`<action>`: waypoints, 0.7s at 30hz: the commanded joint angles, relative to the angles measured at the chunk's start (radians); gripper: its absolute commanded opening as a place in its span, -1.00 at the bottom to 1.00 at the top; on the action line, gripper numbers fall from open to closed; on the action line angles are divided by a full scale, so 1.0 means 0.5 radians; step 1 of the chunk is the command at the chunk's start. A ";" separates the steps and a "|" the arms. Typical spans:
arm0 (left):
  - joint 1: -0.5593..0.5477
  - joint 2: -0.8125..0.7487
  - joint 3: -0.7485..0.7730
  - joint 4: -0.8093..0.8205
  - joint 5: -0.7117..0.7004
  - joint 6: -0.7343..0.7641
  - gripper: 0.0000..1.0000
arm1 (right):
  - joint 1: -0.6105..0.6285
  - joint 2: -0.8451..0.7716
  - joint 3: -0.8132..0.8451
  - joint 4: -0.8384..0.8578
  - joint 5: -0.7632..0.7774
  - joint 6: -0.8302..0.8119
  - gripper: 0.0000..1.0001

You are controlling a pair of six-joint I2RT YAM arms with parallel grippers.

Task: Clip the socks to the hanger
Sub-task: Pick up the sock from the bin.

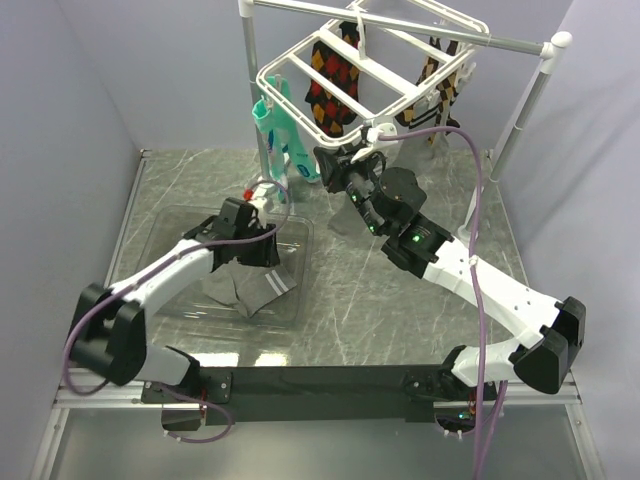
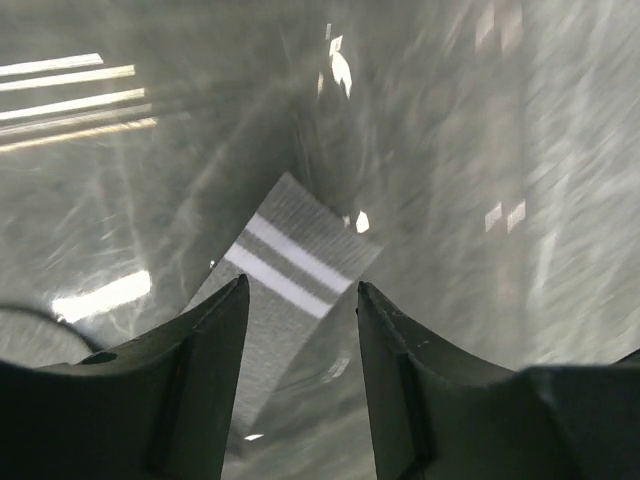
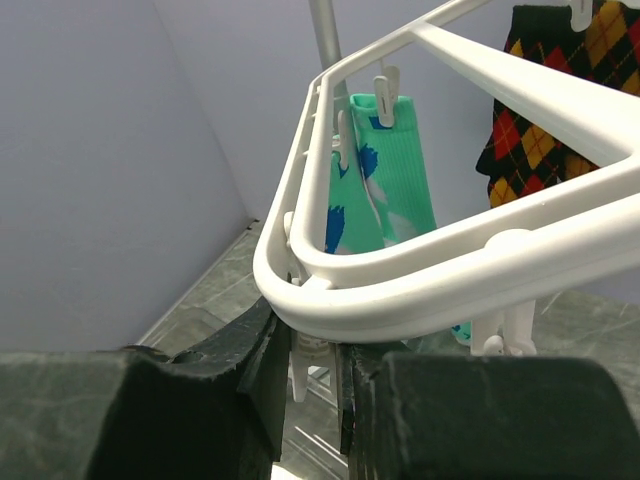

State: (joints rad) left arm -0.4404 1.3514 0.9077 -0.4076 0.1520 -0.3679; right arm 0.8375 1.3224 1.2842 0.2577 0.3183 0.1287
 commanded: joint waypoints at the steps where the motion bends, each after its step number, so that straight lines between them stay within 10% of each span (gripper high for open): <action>1: 0.037 0.156 0.035 0.075 0.242 0.319 0.06 | -0.006 -0.074 0.055 -0.120 -0.069 0.043 -1.00; 21: 0.117 0.310 -0.205 0.432 0.257 0.797 0.09 | -0.006 -0.138 0.073 -0.245 -0.060 0.012 -1.00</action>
State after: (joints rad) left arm -0.3950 1.5139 0.8093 -0.2512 0.2508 -0.0204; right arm 0.8368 1.2793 1.2903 0.1810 0.2977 0.1440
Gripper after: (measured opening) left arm 0.547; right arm 0.252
